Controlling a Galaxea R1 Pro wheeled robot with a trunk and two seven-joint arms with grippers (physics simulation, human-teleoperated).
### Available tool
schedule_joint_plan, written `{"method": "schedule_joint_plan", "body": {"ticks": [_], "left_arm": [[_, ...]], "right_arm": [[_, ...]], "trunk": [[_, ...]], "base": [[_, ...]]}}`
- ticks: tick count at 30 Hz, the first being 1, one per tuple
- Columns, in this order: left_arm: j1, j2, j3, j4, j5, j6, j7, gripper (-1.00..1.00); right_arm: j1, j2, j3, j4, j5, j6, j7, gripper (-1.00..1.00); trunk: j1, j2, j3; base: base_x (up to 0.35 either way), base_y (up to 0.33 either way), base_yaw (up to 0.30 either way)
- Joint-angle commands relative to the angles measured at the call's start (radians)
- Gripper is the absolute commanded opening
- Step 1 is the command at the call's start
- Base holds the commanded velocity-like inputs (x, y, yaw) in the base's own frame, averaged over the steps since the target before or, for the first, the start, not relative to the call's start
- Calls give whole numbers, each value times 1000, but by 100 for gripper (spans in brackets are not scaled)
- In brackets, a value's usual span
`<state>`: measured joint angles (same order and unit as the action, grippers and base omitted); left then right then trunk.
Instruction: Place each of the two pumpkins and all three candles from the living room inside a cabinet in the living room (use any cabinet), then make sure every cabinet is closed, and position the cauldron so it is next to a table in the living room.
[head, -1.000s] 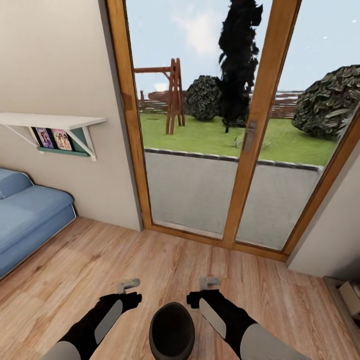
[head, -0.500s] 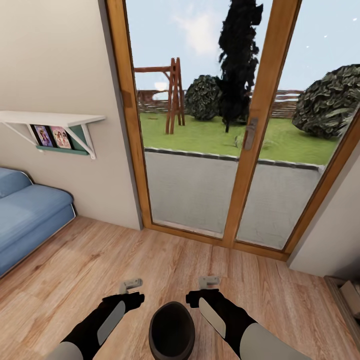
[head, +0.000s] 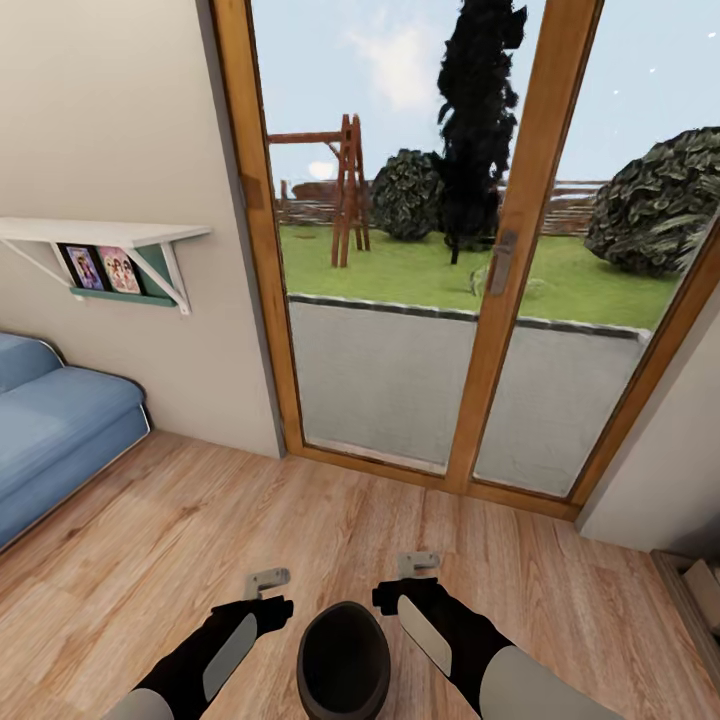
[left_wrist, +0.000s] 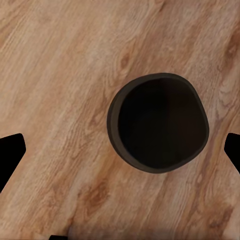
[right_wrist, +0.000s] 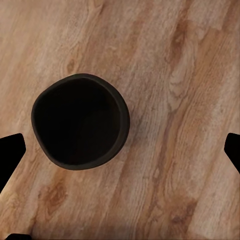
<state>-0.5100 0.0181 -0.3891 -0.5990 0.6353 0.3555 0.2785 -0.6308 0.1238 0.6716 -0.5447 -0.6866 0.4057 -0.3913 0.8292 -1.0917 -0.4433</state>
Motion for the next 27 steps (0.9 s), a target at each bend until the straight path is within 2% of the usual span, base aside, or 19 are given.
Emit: {"method": "schedule_joint_plan", "body": {"ticks": [1,23,27], "left_arm": [[-1,1,-8,-3,10,2,10,100],[-3,2,-8,-31,12,21,18,100],[-4,2,-7,-52,12,75,21,100]], "right_arm": [[-1,-1,6,-1,-9,2,-8,100],[-1,0,6,-2,-1,4,-11,100],[-1,0,6,-3,-1,8,-9,100]], "trunk": [[4,-8,-4],[88,-162,-73],[104,-190,-86]], "base": [[0,0,0],[0,0,0],[0,0,0]]}}
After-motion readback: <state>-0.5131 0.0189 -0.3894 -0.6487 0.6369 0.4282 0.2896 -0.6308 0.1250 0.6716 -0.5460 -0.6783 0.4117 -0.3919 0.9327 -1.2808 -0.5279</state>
